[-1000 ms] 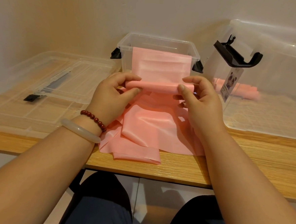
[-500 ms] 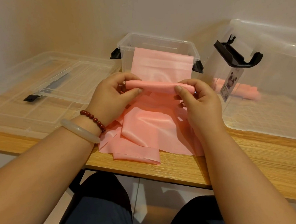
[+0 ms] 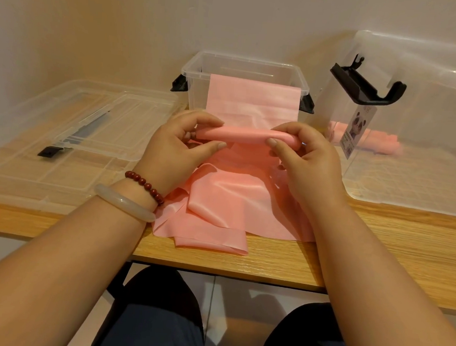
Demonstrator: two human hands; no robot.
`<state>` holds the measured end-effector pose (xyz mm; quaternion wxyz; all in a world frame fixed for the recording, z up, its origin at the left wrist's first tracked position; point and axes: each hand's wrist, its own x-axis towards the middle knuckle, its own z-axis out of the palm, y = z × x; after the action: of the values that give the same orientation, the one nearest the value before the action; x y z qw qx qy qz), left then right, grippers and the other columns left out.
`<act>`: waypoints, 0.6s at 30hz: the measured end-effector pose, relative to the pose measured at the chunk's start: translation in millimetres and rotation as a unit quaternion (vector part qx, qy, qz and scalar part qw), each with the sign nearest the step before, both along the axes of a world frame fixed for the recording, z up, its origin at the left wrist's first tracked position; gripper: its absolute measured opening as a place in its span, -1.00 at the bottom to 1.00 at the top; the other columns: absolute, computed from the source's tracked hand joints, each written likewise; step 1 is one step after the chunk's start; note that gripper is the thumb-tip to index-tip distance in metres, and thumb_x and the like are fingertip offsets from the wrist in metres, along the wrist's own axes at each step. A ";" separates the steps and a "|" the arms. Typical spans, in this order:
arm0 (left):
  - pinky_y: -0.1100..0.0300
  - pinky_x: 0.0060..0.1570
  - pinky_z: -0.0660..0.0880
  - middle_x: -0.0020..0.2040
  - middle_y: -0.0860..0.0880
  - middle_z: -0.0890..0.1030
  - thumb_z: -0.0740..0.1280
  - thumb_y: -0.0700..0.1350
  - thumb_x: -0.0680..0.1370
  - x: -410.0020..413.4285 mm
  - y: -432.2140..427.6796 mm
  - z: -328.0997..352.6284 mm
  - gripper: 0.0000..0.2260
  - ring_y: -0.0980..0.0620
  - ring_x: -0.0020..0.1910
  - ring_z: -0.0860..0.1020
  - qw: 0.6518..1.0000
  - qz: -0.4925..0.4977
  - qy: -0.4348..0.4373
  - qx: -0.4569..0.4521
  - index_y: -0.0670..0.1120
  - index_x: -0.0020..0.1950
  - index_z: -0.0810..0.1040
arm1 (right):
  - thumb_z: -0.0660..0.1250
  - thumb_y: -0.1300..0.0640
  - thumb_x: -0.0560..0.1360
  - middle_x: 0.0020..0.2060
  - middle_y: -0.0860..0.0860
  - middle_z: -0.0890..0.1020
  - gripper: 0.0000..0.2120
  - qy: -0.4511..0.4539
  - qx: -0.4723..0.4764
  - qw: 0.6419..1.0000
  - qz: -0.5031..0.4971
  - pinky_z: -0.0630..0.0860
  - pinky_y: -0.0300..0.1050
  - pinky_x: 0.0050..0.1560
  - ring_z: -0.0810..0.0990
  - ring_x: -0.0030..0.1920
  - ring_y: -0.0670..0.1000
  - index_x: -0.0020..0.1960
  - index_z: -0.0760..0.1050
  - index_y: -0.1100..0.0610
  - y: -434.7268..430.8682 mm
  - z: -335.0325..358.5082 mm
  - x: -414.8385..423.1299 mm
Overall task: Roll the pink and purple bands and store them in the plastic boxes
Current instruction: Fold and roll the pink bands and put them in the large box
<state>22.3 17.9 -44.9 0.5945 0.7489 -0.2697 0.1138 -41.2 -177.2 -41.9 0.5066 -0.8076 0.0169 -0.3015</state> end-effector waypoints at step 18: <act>0.27 0.02 0.54 0.02 0.22 0.52 0.45 -0.20 0.48 3.3 -1.6 -3.9 -0.66 0.26 -0.04 0.54 0.998 0.010 -0.046 0.032 0.25 0.05 0.52 | 0.40 0.15 0.52 -0.07 -0.19 0.47 -0.85 -0.079 -0.187 0.977 -0.069 0.27 -0.56 0.02 0.38 -0.03 -0.27 0.08 0.60 0.14 -4.4 -8.4 7.2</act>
<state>25.6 16.3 -48.9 0.5562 0.7640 -0.2931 0.1451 -34.0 -181.6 -50.3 0.3240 -0.8585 -0.0244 -0.3968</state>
